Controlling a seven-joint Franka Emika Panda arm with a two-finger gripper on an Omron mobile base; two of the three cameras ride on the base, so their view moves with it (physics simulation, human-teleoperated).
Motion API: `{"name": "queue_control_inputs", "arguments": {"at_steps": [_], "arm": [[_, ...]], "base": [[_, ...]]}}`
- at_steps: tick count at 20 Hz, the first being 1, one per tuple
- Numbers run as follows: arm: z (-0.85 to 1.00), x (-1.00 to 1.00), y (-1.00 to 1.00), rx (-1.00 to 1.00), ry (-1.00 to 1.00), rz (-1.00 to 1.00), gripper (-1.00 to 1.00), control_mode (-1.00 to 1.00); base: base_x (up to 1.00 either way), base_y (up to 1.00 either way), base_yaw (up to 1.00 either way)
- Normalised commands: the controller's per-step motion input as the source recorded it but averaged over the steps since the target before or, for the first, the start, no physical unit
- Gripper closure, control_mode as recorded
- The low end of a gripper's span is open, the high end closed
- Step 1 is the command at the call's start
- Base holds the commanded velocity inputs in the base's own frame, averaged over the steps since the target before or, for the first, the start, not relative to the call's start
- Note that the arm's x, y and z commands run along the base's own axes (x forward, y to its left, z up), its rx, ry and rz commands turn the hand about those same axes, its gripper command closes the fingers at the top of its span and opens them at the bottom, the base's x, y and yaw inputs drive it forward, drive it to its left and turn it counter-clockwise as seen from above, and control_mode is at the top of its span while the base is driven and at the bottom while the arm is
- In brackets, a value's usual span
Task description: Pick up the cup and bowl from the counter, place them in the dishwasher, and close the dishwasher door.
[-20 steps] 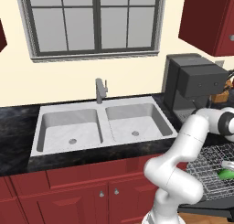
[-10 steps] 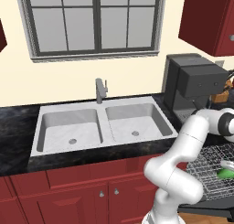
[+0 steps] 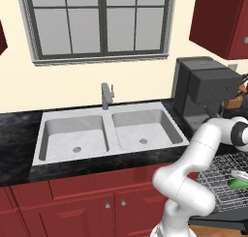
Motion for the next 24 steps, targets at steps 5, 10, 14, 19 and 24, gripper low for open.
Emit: {"name": "queue_control_inputs", "arguments": {"at_steps": [5, 10, 14, 19, 24], "arm": [[-0.31, 0.12, -0.08, 0.00, 0.00, 0.00, 1.00, -1.00], [-0.19, 0.09, -0.10, 0.00, 0.00, 0.00, 1.00, -1.00], [-0.22, 0.05, -0.03, 0.00, 0.00, 0.00, -1.00, -1.00], [0.16, -0.05, -0.15, -0.01, -0.02, 0.00, -1.00, -1.00], [0.72, -0.06, -0.02, -0.06, -0.04, 0.00, -1.00, -1.00]], "base": [[0.00, 0.00, 0.00], [0.00, 0.00, 0.00], [0.00, 0.00, 0.00], [0.00, 0.00, 0.00], [0.00, 0.00, 0.00]]}}
